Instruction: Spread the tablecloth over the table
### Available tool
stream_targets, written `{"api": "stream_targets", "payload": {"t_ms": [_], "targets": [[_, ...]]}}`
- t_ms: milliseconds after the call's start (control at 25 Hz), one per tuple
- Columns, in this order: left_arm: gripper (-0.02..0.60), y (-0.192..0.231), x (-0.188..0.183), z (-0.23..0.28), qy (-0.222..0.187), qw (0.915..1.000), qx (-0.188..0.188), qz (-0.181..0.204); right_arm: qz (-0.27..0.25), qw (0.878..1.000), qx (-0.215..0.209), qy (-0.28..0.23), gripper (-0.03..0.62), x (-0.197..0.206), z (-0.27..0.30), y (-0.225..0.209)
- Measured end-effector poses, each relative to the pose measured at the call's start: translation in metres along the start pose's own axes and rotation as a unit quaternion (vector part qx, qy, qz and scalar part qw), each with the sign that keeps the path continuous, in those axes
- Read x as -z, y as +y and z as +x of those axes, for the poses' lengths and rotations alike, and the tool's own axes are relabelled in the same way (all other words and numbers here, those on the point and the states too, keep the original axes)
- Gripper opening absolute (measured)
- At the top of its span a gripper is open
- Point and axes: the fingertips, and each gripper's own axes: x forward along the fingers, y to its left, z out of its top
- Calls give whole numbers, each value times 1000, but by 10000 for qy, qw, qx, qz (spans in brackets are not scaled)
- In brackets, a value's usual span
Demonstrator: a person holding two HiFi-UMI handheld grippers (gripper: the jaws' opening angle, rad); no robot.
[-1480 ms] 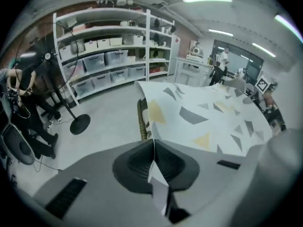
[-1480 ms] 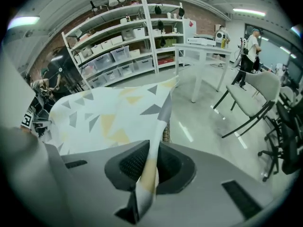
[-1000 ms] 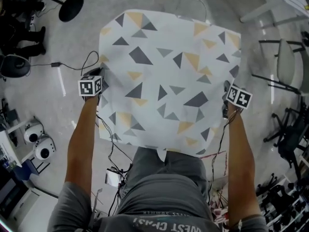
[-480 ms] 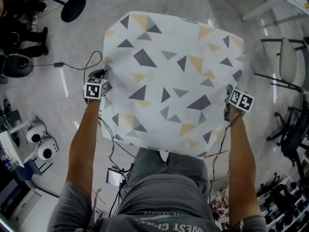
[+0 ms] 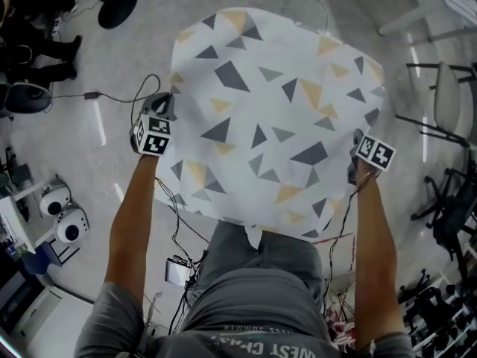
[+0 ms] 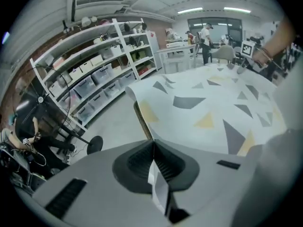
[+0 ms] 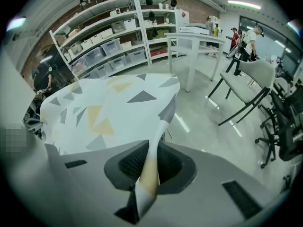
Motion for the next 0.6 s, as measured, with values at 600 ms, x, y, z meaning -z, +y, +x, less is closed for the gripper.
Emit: {"api": "stream_targets", "payload": {"t_ms": [600], "targets": [[46, -2, 86, 30, 928, 9547, 1164, -2577, -510, 9985, -25, 192, 54, 1, -1, 9]]}}
